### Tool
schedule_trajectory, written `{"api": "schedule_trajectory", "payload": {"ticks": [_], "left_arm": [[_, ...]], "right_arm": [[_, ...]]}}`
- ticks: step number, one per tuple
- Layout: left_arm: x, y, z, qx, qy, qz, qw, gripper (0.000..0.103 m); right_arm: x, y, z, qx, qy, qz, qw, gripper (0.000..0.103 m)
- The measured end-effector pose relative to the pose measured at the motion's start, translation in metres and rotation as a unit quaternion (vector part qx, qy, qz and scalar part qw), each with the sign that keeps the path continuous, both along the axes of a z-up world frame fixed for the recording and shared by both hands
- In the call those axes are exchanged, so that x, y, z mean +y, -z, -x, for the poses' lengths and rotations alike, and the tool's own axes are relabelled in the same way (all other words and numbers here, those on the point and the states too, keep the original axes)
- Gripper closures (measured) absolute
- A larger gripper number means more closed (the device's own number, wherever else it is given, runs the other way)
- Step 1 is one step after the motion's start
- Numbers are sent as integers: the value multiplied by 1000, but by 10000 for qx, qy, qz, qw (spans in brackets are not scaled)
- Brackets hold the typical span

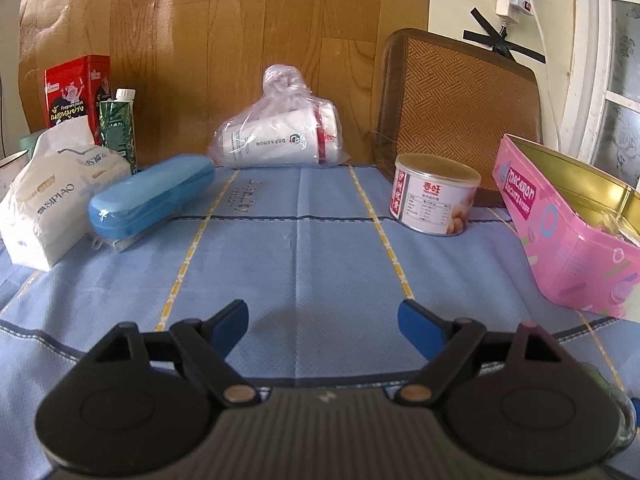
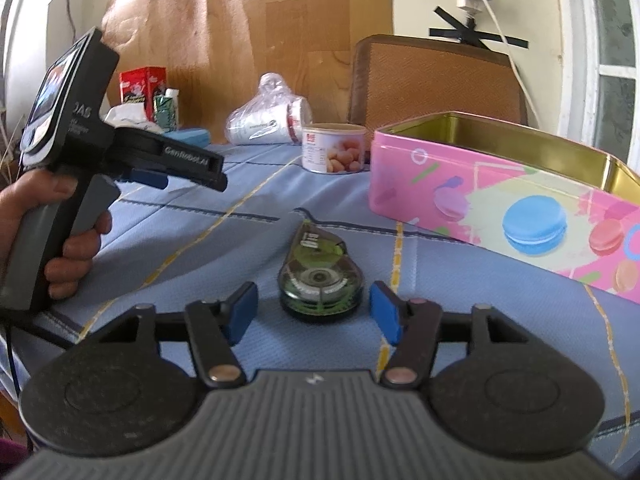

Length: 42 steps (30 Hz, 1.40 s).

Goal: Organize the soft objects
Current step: 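Hold the green tape roller above the table with the right gripper, then close the left gripper on the tape roller while the right gripper releases it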

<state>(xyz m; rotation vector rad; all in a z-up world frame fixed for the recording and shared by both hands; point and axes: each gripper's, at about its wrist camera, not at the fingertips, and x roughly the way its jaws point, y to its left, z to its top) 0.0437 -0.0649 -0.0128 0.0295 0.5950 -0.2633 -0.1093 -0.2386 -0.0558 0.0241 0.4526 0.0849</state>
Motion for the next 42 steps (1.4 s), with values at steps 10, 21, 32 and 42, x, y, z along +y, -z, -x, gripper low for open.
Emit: {"api": "schedule_trajectory", "payload": {"ticks": [10, 21, 32, 42], "left_arm": [[2, 2, -3, 99, 6, 55, 9999, 18], [3, 2, -7, 218, 287, 170, 9992, 15], [-17, -16, 19, 1134, 1675, 1068, 9735, 40], [-65, -10, 42, 1431, 2325, 880, 9580, 59]], "right_arm": [[7, -5, -26, -24, 37, 109, 9999, 51], [8, -6, -20, -88, -103, 24, 9999, 47], [6, -8, -36, 114, -213, -146, 9996, 34], [0, -3, -15, -55, -370, -156, 9992, 52]]}}
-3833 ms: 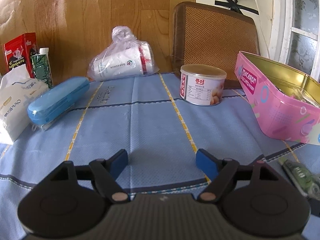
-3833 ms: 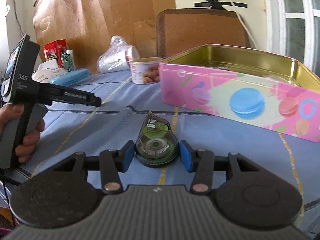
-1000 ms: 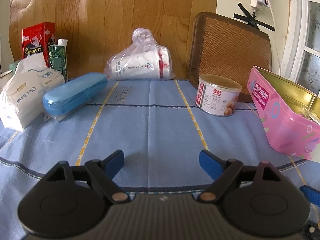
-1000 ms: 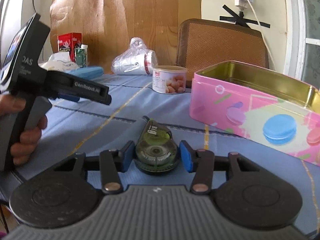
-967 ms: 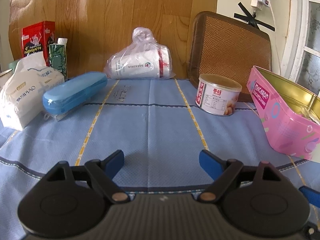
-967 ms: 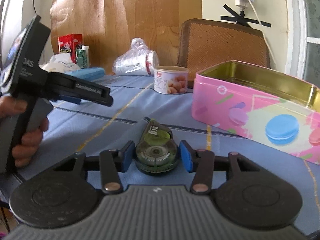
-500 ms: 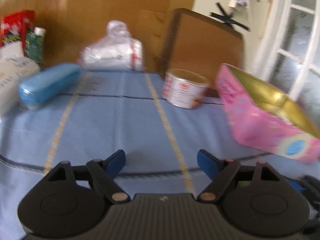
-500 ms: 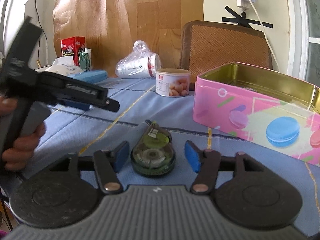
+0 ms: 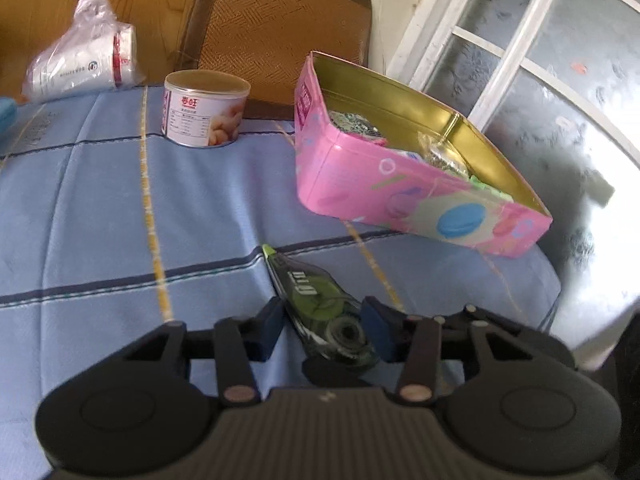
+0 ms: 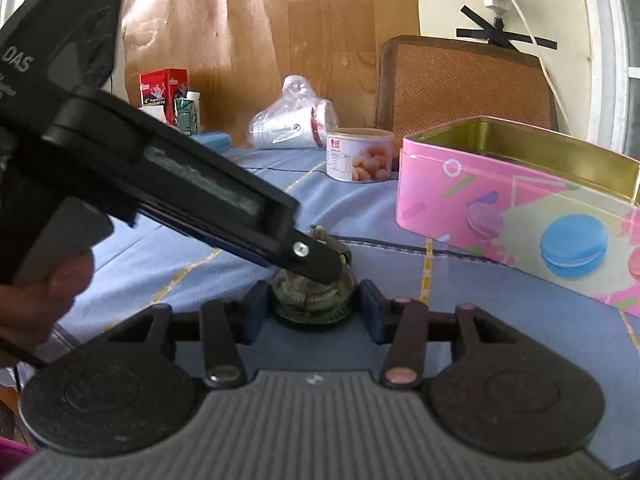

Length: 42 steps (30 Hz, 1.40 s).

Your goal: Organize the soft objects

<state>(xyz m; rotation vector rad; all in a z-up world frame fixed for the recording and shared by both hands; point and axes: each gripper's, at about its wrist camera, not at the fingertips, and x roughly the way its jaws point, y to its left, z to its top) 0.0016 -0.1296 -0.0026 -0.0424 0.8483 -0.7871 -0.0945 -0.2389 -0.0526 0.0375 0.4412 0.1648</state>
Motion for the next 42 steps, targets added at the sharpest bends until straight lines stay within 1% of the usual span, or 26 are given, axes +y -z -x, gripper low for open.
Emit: {"api": "schedule_trajectory", "payload": {"ticks": [1, 4, 7, 9, 12, 13, 14, 16, 18, 19, 20, 22, 24, 25, 26, 28, 30, 31, 33, 34, 35, 36, 37, 38, 39, 42], "left_arm": [[-2, -7, 0, -51, 32, 103, 9999, 59], [-16, -36, 0, -357, 208, 350, 9985, 61], [-54, -70, 1, -1026, 493, 377, 9928, 61], [-81, -79, -5, -1264, 651, 401, 9890, 60], [-120, -79, -23, -1255, 764, 443, 9882, 60], [-132, -74, -30, -1212, 747, 434, 9889, 60], [-140, -69, -34, -1214, 638, 383, 9898, 57], [-148, -60, -42, -1222, 481, 260, 9910, 57], [-140, -56, -46, -1146, 378, 273, 9923, 56], [-127, -58, -47, -1141, 372, 436, 9918, 54], [-112, -61, -46, -1183, 314, 496, 9912, 54], [-72, -68, -44, -1307, 87, 636, 9893, 52], [-30, -68, -47, -1341, -260, 787, 9875, 49], [-4, -66, -48, -1365, -526, 793, 9861, 49], [22, -62, -49, -1426, -876, 691, 9835, 49], [70, -49, -49, -1562, -1643, 344, 9734, 49], [120, -32, -49, -1539, -2383, 55, 9589, 49], [146, -23, -46, -1558, -2794, -120, 9474, 49], [183, -10, -41, -1644, -3460, -441, 9227, 49], [201, -4, -37, -1668, -3794, -547, 9084, 49], [217, -1, -34, -1667, -4036, -514, 8982, 49], [231, -1, -32, -1586, -4202, -278, 8930, 49], [244, -2, -29, -1551, -4263, 148, 8911, 47], [248, -2, -27, -1612, -4309, 314, 8873, 43], [249, -2, -26, -1634, -4372, 344, 8837, 42], [250, -2, -31, -1601, -4333, 378, 8861, 42]], "right_arm": [[0, -2, 2, -85, 50, 49, 9999, 52], [-10, -20, 9, -622, 280, 130, 9976, 52], [-30, -42, 8, -1096, 635, 169, 9918, 51], [-48, -54, 1, -1340, 977, 242, 9859, 51], [-82, -60, -17, -1347, 1392, 184, 9809, 51], [-93, -60, -24, -1277, 1508, 138, 9802, 51], [-103, -58, -32, -1176, 1649, 117, 9792, 51], [-118, -52, -47, -925, 1924, 132, 9769, 51], [-131, -49, -53, -714, 2159, -60, 9738, 50], [-135, -48, -49, -728, 2166, -212, 9733, 49], [-137, -50, -46, -767, 2128, -339, 9735, 49], [-132, -56, -40, -979, 2199, -322, 9701, 49], [-122, -67, -39, -1157, 2074, -351, 9707, 50], [-118, -69, -41, -1206, 1959, -406, 9723, 50], [-111, -73, -43, -1242, 1783, -443, 9751, 50], [-88, -81, -50, -1226, 1309, -447, 9828, 50], [-60, -85, -63, -1065, 725, -481, 9905, 50], [-43, -86, -74, -935, 376, -540, 9934, 50], [-11, -87, -98, -604, -147, -668, 9958, 49], [5, -89, -114, -396, -374, -753, 9957, 43], [27, -90, -133, -194, -609, -860, 9942, 34], [46, -90, -148, -68, -772, -934, 9926, 27], [69, -90, -167, 54, -883, -994, 9911, 16], [91, -92, -181, 152, -932, -1040, 9901, 12], [109, -92, -198, 276, -962, -1114, 9887, 12], [156, -91, -256, 821, -922, -1510, 9808, 9]]}}
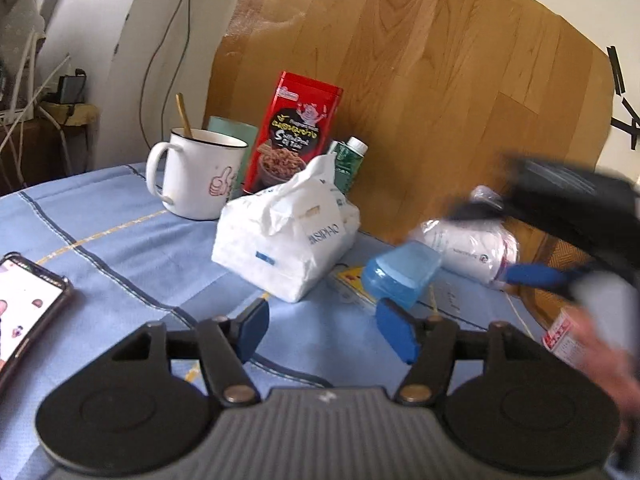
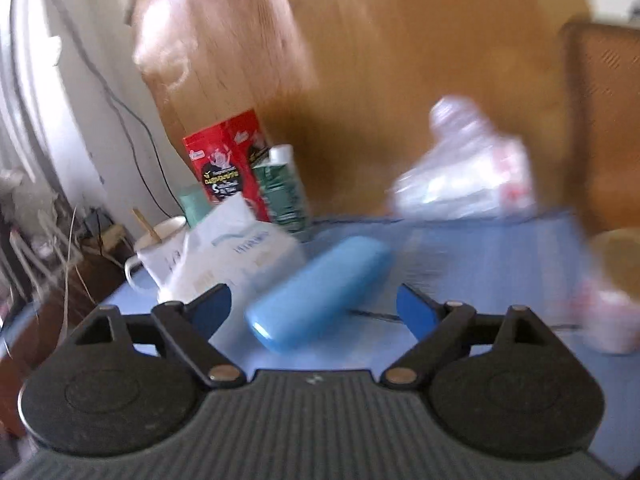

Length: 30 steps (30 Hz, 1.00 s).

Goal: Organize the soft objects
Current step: 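Grasp the blue plastic case with the right gripper, then lift the blue case and carry it toward the pink tin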

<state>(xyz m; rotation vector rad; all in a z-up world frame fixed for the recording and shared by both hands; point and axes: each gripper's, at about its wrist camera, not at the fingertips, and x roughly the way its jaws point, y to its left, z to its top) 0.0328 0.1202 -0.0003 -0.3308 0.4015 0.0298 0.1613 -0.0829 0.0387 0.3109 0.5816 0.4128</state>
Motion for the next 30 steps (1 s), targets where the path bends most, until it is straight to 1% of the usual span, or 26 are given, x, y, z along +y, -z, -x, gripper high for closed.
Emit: {"api": "schedule_trajectory", "payload": {"ticks": [1, 3, 4, 5, 6, 7, 8, 9, 10, 12, 14, 15, 20, 23, 25, 30], "left_arm": [[3, 1, 3, -8, -10, 24, 10000, 42], [5, 2, 3, -36, 2, 124, 9999, 42], [5, 3, 3, -33, 1, 164, 9999, 41], [5, 3, 3, -20, 8, 190, 9998, 40], [3, 2, 0, 4, 18, 202, 9998, 40], [3, 3, -1, 49, 40, 202, 9998, 40], [3, 4, -4, 96, 63, 197, 9997, 40], [2, 4, -4, 138, 77, 191, 9997, 40], [2, 5, -6, 201, 99, 181, 9996, 40], [0, 7, -10, 343, 175, 161, 9991, 39], [-1, 8, -13, 474, 259, 143, 9984, 39], [-2, 8, -14, 521, 290, 126, 9981, 37], [-10, 9, -18, 720, 359, -106, 9967, 33], [-16, 9, -20, 804, 362, -310, 9956, 32], [-20, 9, -21, 850, 348, -463, 9947, 32], [-32, 9, -23, 965, 302, -867, 9911, 31]], "right_arm": [[14, 2, -17, 213, 13, -3, 9998, 8], [38, 11, -45, 652, 285, 147, 9974, 7], [45, 15, -52, 791, 357, 289, 9958, 8], [51, 22, -60, 926, 382, 530, 9936, 10], [57, 29, -65, 1072, 349, 774, 9906, 16], [56, 35, -65, 1167, 207, 840, 9894, 25], [47, 40, -59, 1233, 74, 667, 9901, 41], [40, 42, -53, 1290, 26, 567, 9900, 47], [32, 45, -45, 1341, 66, 678, 9886, 55], [13, 49, -25, 1246, -59, 689, 9898, 56], [-6, 51, 0, 1123, -146, 844, 9900, 56], [-15, 51, 15, 1056, -203, 922, 9899, 56], [-60, 55, 82, 661, -468, 1161, 9899, 56], [-81, 61, 116, 298, -345, 1308, 9904, 57], [-92, 65, 130, 156, -238, 1373, 9901, 56], [-119, 73, 156, -62, 48, 1155, 9933, 56]]}}
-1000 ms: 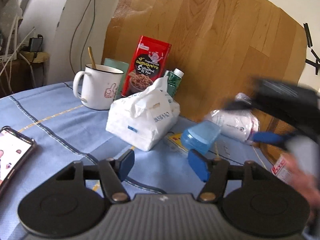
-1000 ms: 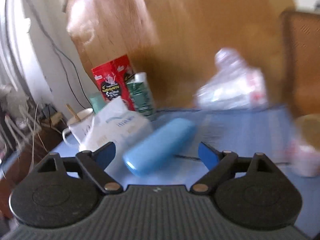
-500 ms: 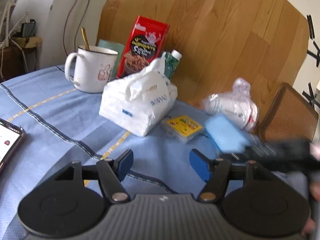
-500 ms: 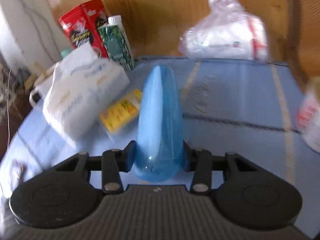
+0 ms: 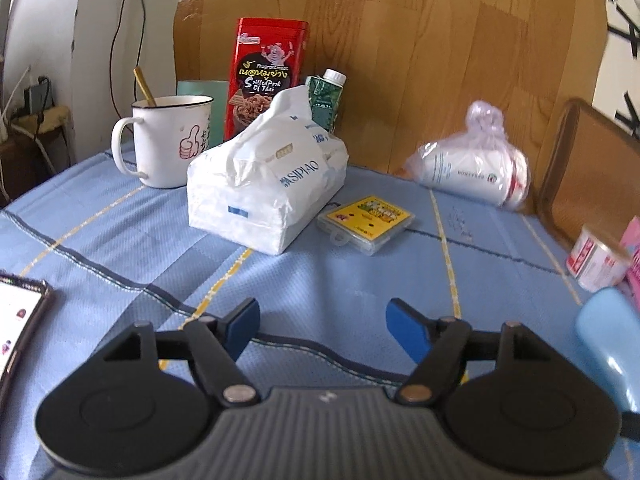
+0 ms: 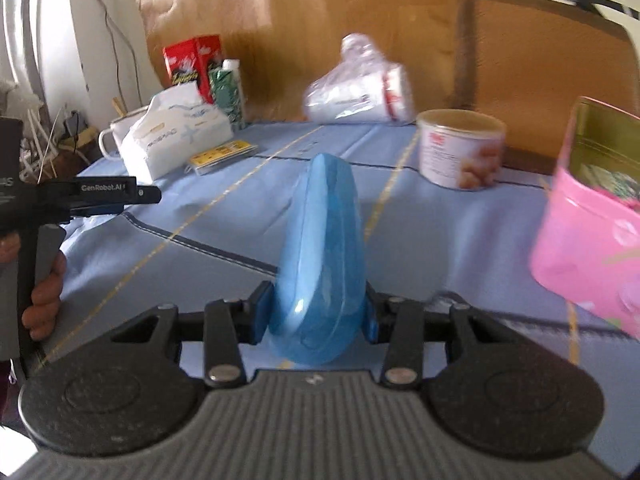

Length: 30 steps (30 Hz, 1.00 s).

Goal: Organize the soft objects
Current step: 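Lift the blue case and carry it toward the pink tin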

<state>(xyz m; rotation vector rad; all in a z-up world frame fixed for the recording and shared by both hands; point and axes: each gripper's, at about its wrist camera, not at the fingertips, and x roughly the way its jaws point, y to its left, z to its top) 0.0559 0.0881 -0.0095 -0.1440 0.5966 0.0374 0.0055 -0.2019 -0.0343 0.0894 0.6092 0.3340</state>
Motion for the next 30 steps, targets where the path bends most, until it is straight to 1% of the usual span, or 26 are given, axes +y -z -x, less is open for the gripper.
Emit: {"api": "schedule_trajectory", "payload": {"ticks": [3, 5, 6, 7, 9, 13, 16, 19, 21, 30], "left_arm": [[-6, 1, 0, 54, -18, -194, 9998, 31], [-9, 1, -1, 91, -25, -306, 9995, 30], [-10, 1, -3, 112, -17, -363, 9993, 27], [-12, 1, -4, 137, -6, -420, 9990, 25], [-15, 1, -5, 180, 12, -505, 9986, 22], [-20, 2, -8, 257, 46, -676, 9974, 19], [-24, 3, -10, 314, 75, -797, 9963, 16], [-26, 4, -12, 337, 79, -833, 9959, 14], [-25, 4, -12, 350, 77, -831, 9959, 12], [-26, 4, -15, 380, 84, -851, 9956, 9]], "right_arm": [[-11, 2, 6, -91, 66, -139, 9998, 50], [-16, 2, 9, -144, 121, -173, 9997, 39], [-19, 2, 11, -190, 171, -177, 9995, 35], [-25, 1, 14, -254, 224, -195, 9992, 30], [-30, 0, 20, -408, 377, -198, 9983, 26], [-40, -1, 28, -748, 579, 49, 9955, 19], [-51, 2, 29, -739, 509, -202, 9958, 19], [-53, 3, 26, -702, 437, -364, 9959, 19], [-51, 3, 25, -671, 363, -408, 9962, 19], [-52, 4, 26, -682, 127, -531, 9962, 19]]}}
